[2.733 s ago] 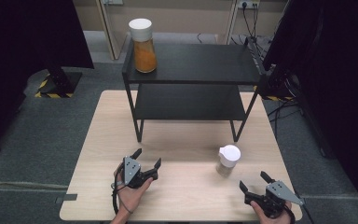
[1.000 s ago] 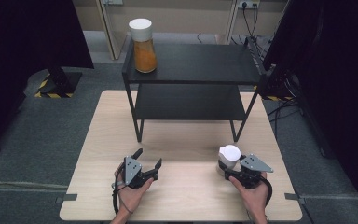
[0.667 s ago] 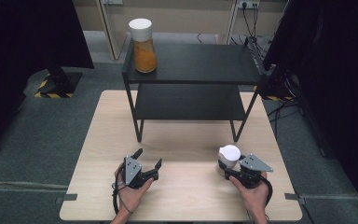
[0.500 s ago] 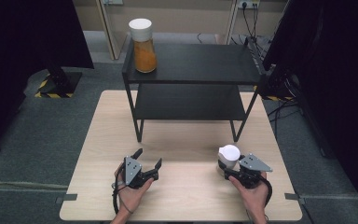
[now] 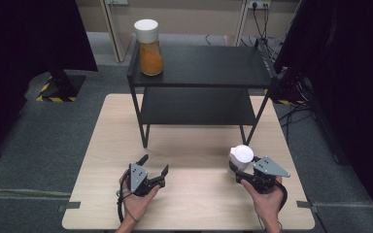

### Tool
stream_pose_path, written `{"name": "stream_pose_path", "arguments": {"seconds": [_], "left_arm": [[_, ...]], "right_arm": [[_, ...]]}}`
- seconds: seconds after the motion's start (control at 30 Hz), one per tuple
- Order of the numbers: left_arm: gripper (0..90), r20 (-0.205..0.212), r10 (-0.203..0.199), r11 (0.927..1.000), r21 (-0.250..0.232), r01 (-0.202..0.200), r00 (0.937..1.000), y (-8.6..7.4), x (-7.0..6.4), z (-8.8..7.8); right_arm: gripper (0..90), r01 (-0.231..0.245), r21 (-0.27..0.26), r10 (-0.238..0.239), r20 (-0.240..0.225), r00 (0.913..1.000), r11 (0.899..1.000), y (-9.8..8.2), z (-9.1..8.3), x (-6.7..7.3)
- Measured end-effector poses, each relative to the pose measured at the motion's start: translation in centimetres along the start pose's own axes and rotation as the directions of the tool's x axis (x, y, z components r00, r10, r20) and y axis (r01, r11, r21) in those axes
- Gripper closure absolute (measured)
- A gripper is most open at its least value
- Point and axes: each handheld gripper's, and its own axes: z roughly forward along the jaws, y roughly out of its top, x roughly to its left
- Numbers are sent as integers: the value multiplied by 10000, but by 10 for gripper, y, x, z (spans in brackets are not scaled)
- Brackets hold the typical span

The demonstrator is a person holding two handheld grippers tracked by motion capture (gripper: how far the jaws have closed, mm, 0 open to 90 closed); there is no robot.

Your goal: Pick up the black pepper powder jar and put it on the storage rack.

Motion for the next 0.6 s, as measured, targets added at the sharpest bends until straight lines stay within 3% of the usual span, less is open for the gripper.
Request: {"name": "stream_pose_path", "arguments": {"seconds": [0.6], "left_arm": [[139, -31, 18, 10000, -29, -18, 10000, 0, -1, 0]], "right_arm": [[306, 30, -723, -5, 357, 9994, 9974, 30, -7, -2]]}}
